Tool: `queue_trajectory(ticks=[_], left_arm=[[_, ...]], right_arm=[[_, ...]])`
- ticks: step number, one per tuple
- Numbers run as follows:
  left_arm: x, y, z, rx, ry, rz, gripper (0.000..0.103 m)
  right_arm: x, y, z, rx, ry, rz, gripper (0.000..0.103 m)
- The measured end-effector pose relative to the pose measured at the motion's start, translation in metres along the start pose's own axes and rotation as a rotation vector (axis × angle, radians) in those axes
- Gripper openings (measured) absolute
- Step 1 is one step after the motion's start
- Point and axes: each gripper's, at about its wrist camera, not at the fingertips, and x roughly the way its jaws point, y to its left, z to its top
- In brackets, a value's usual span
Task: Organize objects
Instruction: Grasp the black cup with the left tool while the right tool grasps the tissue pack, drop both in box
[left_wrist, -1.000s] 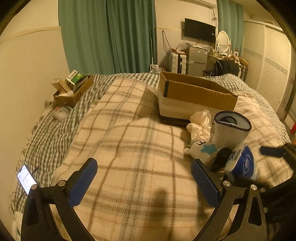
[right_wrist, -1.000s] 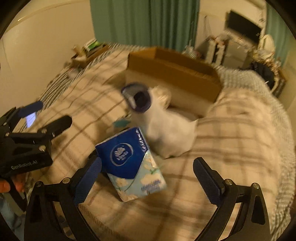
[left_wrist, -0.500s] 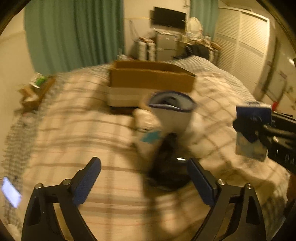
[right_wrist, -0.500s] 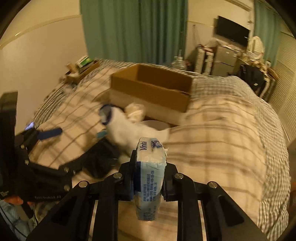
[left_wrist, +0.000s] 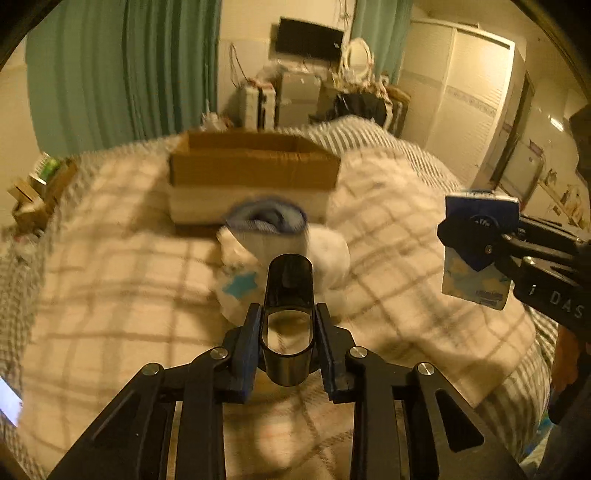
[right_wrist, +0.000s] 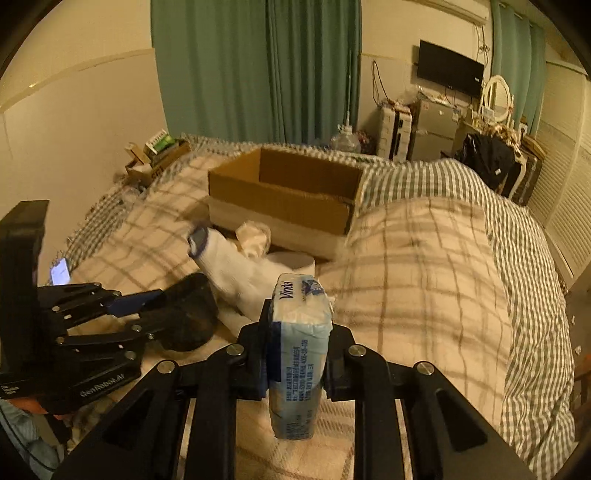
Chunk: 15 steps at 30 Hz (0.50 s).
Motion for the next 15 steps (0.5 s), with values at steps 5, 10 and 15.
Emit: queue_trajectory(ticks=[5,10,15], left_arm=[[-0.035,0.016,0.037,-0.035,-0.092,-0.024,0.027],[-0.060,0.027,0.101,-0.008,-0.204,0.002,0.027],[-0.046,0.032,0.173,0.034,-0.271,0.057,0.027]], right_arm=[[-0.015,0.002,0.026,-0.037,-0.057,0.022,0.020],[-0.029,0.000,0.080,-0.095,-0.150,0.015,0.020],[-0.013,-0.007,0.156,-0.140,-0.201,0.016,0.020]])
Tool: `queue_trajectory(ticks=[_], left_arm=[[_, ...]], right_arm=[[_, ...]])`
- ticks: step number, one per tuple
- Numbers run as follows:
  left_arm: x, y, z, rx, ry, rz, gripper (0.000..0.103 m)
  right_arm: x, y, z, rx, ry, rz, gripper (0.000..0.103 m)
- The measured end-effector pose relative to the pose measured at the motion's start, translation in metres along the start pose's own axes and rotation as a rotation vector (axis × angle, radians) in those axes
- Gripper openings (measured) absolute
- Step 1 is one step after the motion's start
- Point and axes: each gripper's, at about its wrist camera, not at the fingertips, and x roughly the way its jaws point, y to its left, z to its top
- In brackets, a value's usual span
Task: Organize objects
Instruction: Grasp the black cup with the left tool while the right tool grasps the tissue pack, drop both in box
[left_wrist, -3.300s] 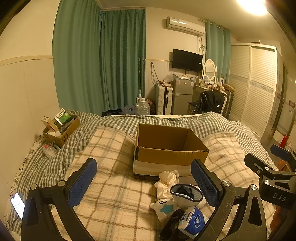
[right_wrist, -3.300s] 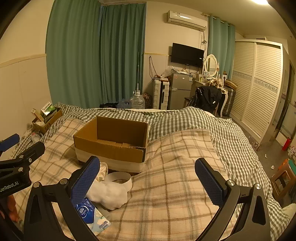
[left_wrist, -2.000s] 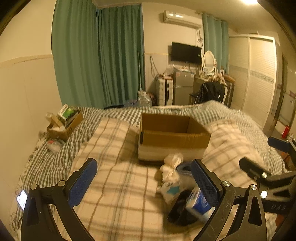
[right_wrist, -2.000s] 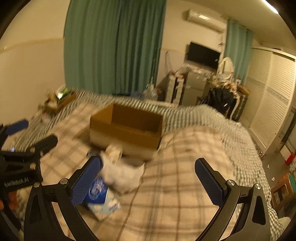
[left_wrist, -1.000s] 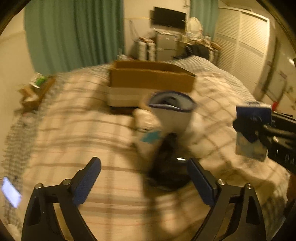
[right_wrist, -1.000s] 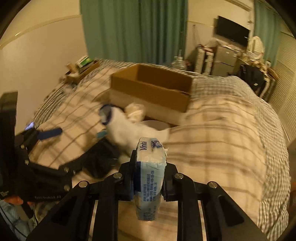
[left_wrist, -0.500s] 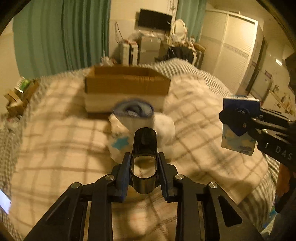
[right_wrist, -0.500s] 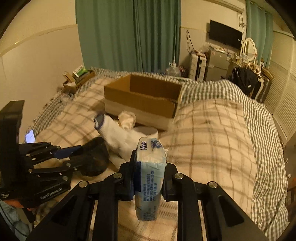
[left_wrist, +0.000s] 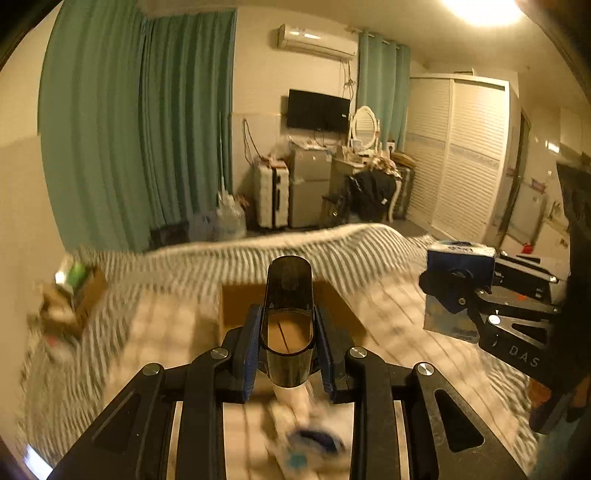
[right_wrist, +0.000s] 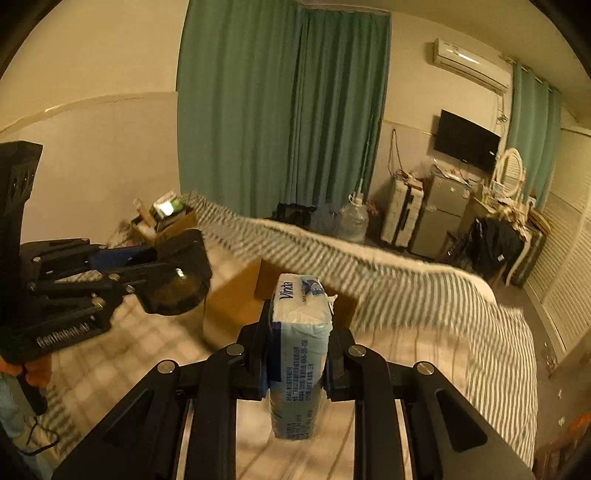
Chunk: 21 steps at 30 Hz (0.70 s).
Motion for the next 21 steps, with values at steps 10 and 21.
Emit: queue_trajectory(ticks=[10,21], left_arm=[[0.141,0.029,0.037,-0.009,0.090,0.047,0.027],[0.229,0.046,-0.007,-0.023,0.262,0.014,0.031]], right_arm=[[0.142,-0.046,0.054,0.106,0.099,0.064,0.019],[0.250,-0.070,-0.011,0.174,0.260,0.059,0.044]])
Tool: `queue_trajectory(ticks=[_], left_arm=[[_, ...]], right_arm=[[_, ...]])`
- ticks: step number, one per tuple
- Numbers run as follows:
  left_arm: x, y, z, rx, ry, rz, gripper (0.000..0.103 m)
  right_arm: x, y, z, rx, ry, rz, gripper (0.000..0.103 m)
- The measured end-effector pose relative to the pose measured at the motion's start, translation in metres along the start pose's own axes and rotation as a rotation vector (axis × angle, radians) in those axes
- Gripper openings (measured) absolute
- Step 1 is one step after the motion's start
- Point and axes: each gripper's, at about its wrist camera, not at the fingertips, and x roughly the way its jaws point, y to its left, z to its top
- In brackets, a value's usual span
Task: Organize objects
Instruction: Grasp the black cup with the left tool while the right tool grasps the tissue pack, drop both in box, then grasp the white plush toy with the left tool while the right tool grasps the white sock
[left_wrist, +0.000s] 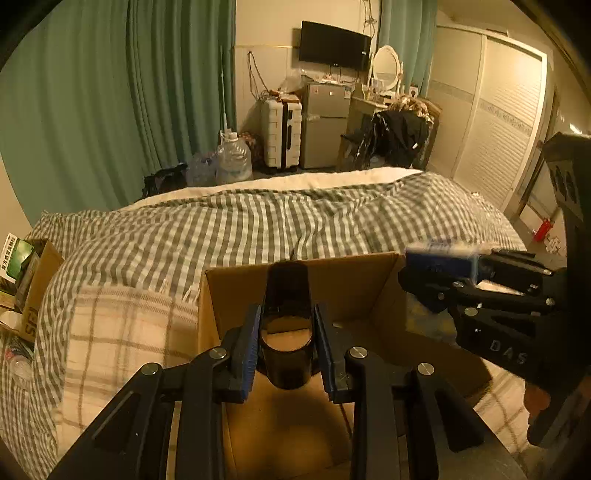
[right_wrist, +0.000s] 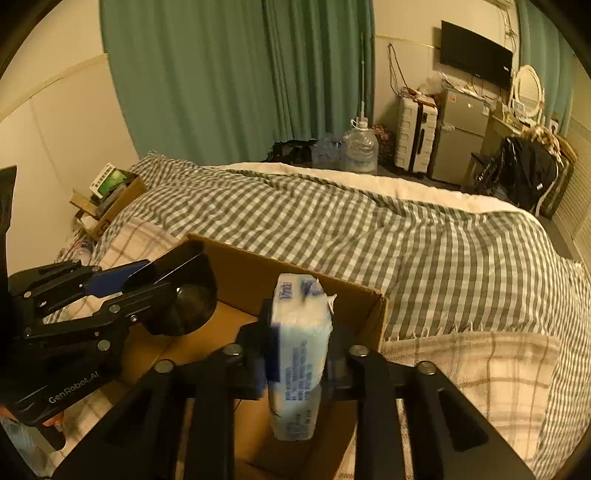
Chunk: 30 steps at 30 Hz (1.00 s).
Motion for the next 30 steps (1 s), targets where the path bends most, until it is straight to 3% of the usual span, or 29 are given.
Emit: queue_trajectory(ticks=[1,2,3,4,5,8,10,12,18,23,30], left_arm=[[0.000,0.001,0.001,0.000,-0.003,0.000,0.033],[-0.003,0.001,0.003,-0.003,-0.011,0.002,0.043],[-0.007,0.002,0.002,-0.007,-0.020,0.004,0.061],[-0.015,0.001,0.002,-0.013,-0.036,0.010,0.068],[-0.022,0.001,0.003,-0.017,-0.052,0.014,0.073],[-0.049,-0.003,0.006,-0.011,-0.074,0.021,0.074],[-0.073,-0.005,0.005,-0.012,-0.094,0.032,0.082],[-0.096,-0.007,0.003,-0.009,-0.122,0.037,0.096],[-0.158,-0.010,-0.021,0.026,-0.180,0.044,0.103],[-0.192,-0.004,-0.057,0.012,-0.186,0.071,0.103],[-0.197,0.002,-0.122,-0.082,-0.164,0.152,0.103]], right_arm=[[-0.002,-0.001,0.001,0.010,-0.013,-0.002,0.055],[-0.008,-0.002,0.002,0.024,-0.034,0.003,0.064],[-0.015,-0.005,-0.001,0.030,-0.049,0.010,0.064],[-0.025,-0.007,0.000,0.039,-0.067,0.021,0.064],[-0.035,-0.008,0.001,0.044,-0.080,0.021,0.064],[-0.075,-0.004,0.004,0.029,-0.122,-0.016,0.068],[-0.101,0.001,0.004,0.010,-0.138,-0.037,0.070],[-0.132,0.007,0.001,-0.015,-0.159,-0.054,0.072],[-0.208,0.035,-0.018,-0.085,-0.232,-0.110,0.094],[-0.253,0.062,-0.054,-0.133,-0.283,-0.154,0.101],[-0.232,0.091,-0.118,-0.150,-0.196,-0.108,0.102]])
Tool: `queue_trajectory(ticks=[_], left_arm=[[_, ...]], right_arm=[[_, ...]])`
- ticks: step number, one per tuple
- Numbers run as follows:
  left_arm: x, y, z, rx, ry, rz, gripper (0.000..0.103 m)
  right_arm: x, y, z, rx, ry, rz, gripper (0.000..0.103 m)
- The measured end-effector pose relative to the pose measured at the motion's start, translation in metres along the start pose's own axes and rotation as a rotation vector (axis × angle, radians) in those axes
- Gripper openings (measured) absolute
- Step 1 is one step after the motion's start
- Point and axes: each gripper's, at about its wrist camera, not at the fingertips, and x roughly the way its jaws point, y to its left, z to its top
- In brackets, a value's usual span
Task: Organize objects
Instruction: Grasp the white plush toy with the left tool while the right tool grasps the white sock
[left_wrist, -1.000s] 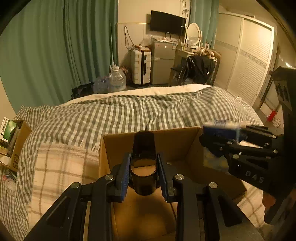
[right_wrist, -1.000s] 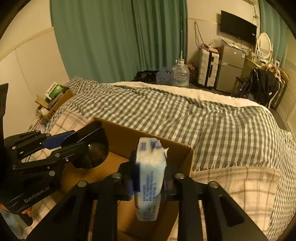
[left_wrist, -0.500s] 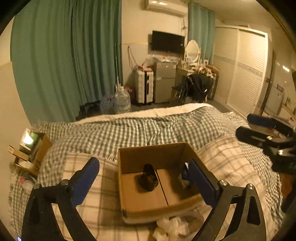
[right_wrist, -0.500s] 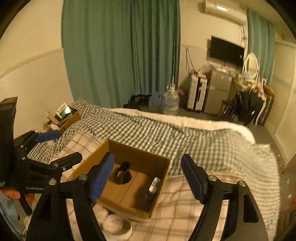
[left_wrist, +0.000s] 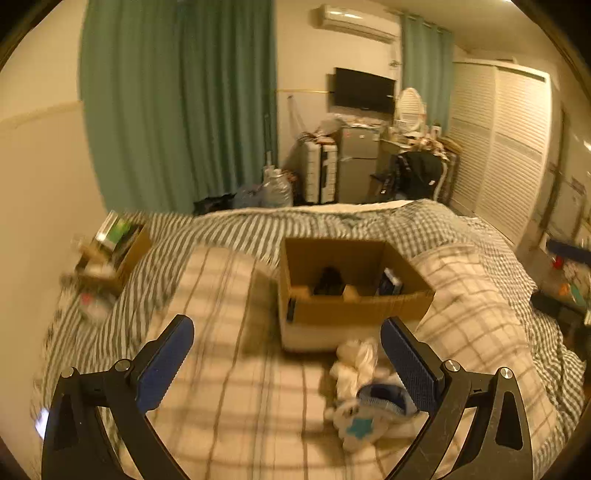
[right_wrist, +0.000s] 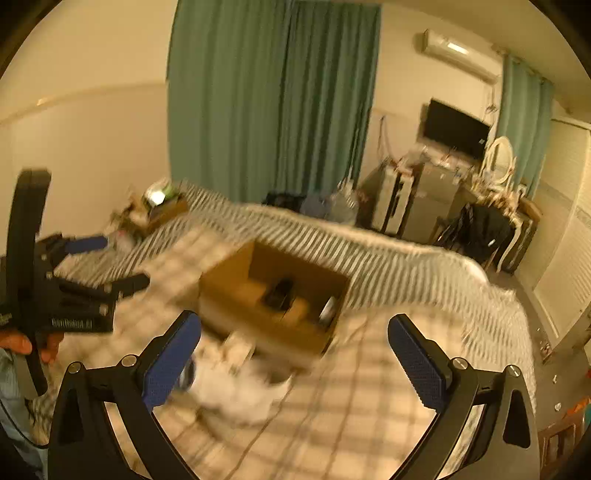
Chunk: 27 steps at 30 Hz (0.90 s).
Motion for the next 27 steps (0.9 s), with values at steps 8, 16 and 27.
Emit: queue_trajectory(ticks=[8,16,27], left_arm=[[0.035,0.006,-0.067,-0.074,0.110,0.058,0.103],[0.054,-0.001,-0.084,-0.027,0.161,0.076,0.103],[0.063,-0.036,-0.088,0.039,0.210,0.010,0.103]], right_arm=[[0.095,0.034,-0.088,-0.027,0.287,0.048,0.101],[0.131,0.045,-0.106,-0.039,0.368,0.115,0.069],[0.081,0.002,-0.084,0.083,0.205,0.053,0.042]])
